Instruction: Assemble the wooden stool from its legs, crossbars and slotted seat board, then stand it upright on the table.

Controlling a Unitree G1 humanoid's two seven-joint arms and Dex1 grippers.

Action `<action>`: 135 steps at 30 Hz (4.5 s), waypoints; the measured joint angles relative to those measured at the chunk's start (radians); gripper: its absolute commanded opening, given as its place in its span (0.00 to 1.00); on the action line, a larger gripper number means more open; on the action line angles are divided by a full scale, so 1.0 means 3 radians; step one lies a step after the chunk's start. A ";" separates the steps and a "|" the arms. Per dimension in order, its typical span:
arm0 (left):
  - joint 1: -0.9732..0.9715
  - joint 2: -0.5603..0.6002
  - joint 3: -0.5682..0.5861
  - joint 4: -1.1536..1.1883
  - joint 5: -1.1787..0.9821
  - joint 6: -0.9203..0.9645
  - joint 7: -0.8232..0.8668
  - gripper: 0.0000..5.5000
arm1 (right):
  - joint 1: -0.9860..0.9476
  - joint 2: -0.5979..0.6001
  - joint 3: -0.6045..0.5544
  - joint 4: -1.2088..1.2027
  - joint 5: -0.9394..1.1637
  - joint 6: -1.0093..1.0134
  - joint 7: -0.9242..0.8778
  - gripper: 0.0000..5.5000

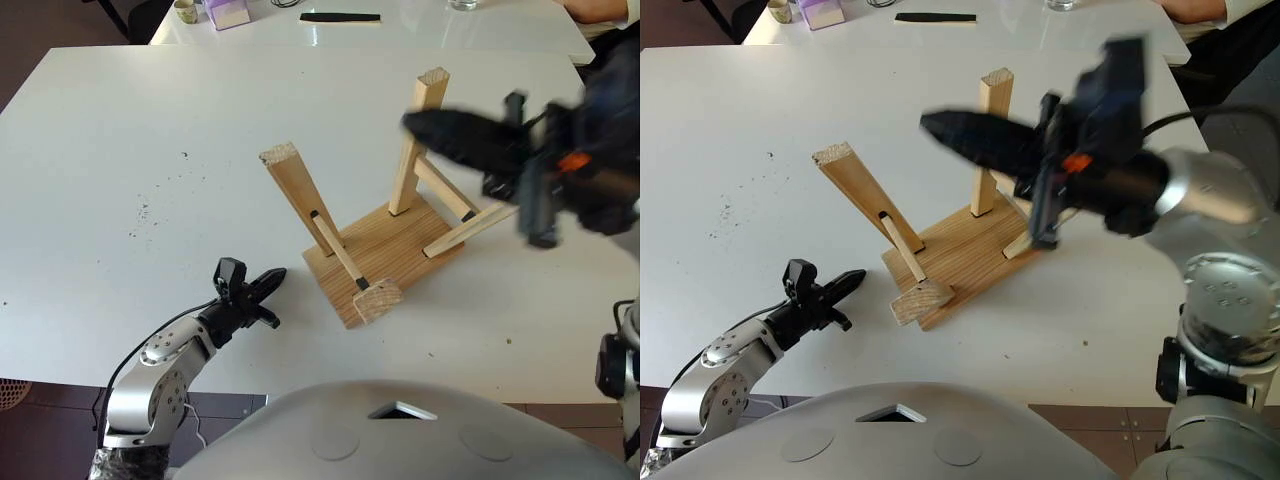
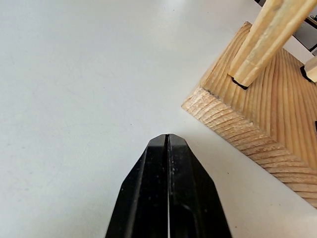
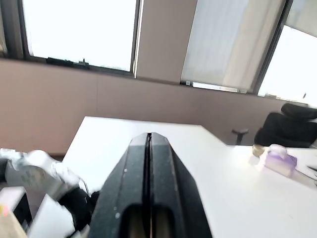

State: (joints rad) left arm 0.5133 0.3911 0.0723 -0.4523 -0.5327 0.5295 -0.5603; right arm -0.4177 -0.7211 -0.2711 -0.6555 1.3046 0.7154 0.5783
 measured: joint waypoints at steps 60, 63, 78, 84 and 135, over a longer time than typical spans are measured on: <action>-0.0521 0.0735 0.0312 0.0609 0.0006 -0.0147 -0.0853 0.00 | 0.1484 -0.0121 0.1418 0.1926 -0.3829 -0.1573 0.1306 0.00; -0.0434 0.0775 0.0230 0.0611 0.0100 -0.0217 -0.0935 0.00 | 0.1484 -0.0104 0.1426 0.1948 -0.3837 -0.1606 0.1310 0.00; -0.0590 0.0795 0.0035 0.0811 0.0314 -0.0459 -0.0995 0.00 | 0.1605 -0.0115 0.1501 0.1684 -0.3750 -0.1506 0.1527 0.00; -0.0649 0.0792 -0.0007 0.0834 0.0322 -0.0488 -0.1014 0.00 | 0.1605 -0.0093 0.1502 0.1677 -0.3752 -0.1470 0.1496 0.00; -0.0914 0.1065 0.0679 -0.0300 -0.0472 0.0189 -0.0739 0.05 | 0.1175 -0.0404 0.0662 0.0907 -0.2710 -0.0460 0.1622 0.05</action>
State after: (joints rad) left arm 0.2391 0.7108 0.2761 -0.5425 -0.6742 0.5863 -0.7821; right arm -0.0651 -0.8424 -0.0726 -0.3834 0.4917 0.5775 1.0649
